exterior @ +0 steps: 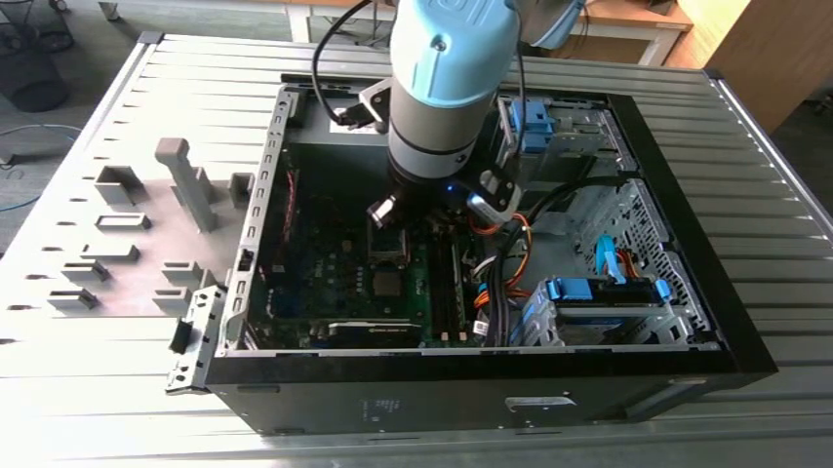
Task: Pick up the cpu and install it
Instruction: 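Close the cpu cover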
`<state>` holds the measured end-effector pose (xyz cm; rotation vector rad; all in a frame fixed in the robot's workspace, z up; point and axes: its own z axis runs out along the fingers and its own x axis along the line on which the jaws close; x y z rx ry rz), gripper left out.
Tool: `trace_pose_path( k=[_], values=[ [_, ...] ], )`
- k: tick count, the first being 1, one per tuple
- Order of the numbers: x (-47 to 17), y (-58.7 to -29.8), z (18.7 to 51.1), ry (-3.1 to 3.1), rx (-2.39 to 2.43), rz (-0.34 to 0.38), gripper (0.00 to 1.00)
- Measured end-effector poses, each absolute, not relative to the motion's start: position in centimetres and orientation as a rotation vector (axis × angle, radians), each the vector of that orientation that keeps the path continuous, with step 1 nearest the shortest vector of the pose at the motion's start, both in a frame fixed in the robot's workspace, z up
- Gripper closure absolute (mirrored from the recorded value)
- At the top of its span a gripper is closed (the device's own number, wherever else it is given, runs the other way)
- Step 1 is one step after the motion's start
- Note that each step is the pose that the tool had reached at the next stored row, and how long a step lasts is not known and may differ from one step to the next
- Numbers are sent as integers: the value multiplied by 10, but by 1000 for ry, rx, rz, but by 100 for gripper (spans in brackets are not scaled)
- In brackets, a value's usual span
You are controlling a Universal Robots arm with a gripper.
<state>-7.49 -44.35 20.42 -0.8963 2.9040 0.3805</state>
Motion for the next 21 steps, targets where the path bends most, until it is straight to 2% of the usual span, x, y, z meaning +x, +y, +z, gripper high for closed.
trace_pose_path(
  k=[21],
  values=[
    [-74,-444,208,2872,-1000,401,89]
  ],
)
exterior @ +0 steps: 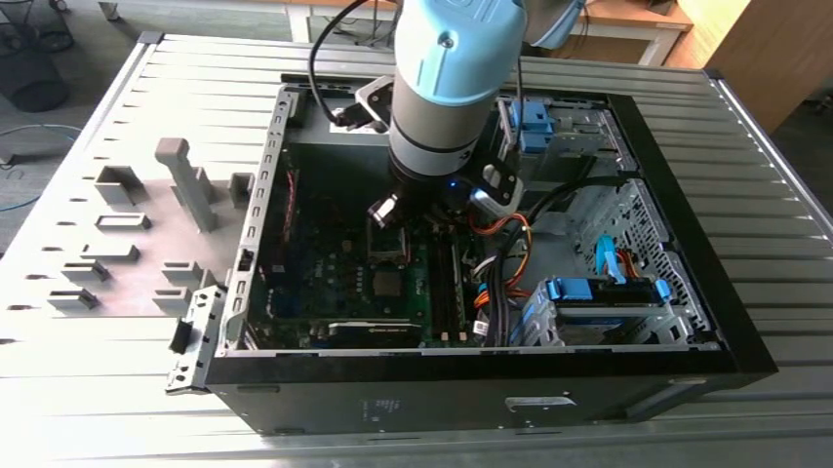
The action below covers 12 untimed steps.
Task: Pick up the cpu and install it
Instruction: 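Close the cpu cover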
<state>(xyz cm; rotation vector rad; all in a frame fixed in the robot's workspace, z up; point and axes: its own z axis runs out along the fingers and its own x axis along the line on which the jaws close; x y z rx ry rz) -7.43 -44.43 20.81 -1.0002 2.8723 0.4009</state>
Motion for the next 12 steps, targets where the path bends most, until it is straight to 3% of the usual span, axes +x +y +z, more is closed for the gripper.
trace_pose_path(
  k=[12],
  values=[
    [-70,-444,211,2856,-1060,408,89]
  ],
)
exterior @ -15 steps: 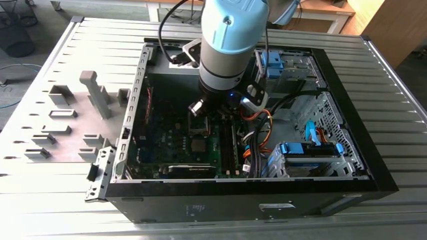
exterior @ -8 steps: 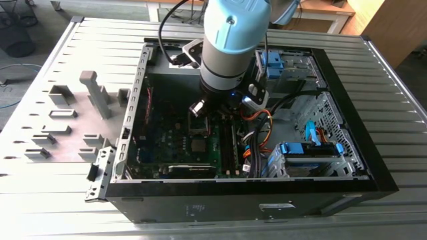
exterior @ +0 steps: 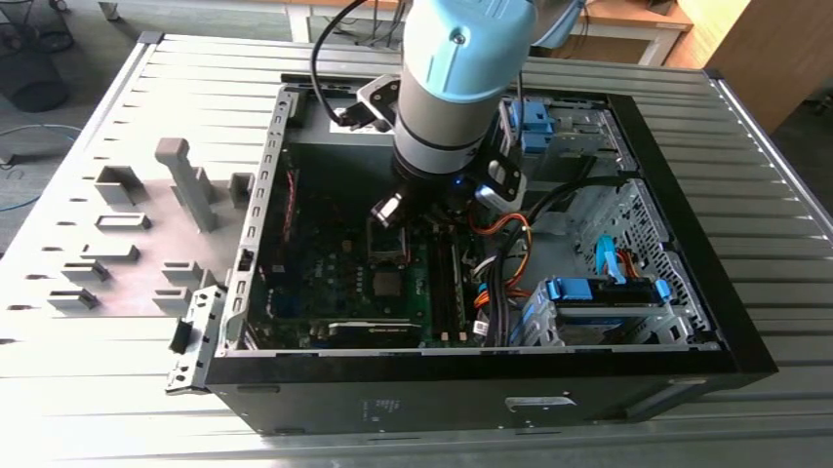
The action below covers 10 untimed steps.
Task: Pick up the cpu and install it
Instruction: 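Close the cpu cover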
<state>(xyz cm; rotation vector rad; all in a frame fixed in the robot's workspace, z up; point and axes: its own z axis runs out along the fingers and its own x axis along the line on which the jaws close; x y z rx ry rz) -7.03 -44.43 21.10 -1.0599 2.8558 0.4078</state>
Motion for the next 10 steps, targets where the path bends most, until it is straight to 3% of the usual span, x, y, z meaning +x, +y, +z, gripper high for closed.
trace_pose_path(
  k=[10],
  values=[
    [-68,-444,216,2846,-1097,413,89]
  ],
)
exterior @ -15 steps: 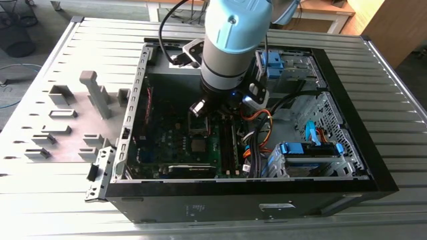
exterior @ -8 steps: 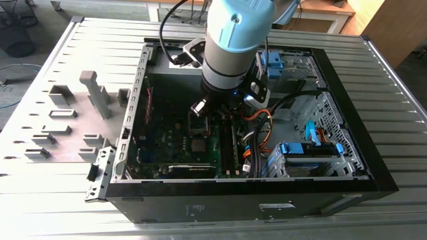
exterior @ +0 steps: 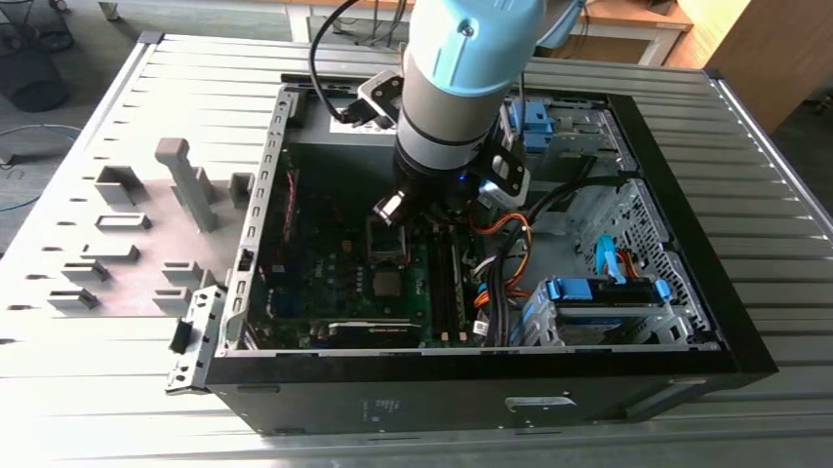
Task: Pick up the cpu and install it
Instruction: 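Close the cpu cover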
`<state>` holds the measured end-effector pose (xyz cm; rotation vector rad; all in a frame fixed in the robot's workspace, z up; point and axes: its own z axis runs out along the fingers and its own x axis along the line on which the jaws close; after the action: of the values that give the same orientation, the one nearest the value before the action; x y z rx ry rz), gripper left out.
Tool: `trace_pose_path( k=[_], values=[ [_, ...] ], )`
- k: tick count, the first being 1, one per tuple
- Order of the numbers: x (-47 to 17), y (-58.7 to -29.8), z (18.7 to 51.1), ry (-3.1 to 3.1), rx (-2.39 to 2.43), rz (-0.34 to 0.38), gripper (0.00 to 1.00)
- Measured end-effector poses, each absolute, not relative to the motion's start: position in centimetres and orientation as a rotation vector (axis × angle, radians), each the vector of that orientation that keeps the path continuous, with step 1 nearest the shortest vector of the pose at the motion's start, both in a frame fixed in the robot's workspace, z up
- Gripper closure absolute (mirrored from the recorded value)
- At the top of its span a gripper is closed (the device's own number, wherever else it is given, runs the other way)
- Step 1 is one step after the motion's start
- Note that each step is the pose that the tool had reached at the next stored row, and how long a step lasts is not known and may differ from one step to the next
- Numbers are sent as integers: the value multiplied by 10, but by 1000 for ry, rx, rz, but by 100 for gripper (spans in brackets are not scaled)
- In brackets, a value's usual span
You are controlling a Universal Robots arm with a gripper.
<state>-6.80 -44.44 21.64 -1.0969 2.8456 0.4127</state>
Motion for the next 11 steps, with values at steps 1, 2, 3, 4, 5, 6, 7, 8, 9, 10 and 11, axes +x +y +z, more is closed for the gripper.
trace_pose_path(
  k=[1,2,3,4,5,6,7,8,9,10,11],
  values=[
    [-68,-444,217,2845,-1100,413,89],
    [-68,-444,218,2844,-1103,413,89],
    [-68,-444,218,2843,-1105,414,89],
    [-68,-444,218,2843,-1106,414,89],
    [-68,-444,218,2843,-1106,414,89],
    [-68,-444,218,2843,-1107,414,89],
    [-68,-444,218,2843,-1108,414,89],
    [-68,-444,218,2842,-1110,414,89],
    [-68,-444,218,2841,-1113,414,89],
    [-68,-444,218,2840,-1116,414,89],
    [-68,-444,217,2839,-1121,414,89]
  ],
)
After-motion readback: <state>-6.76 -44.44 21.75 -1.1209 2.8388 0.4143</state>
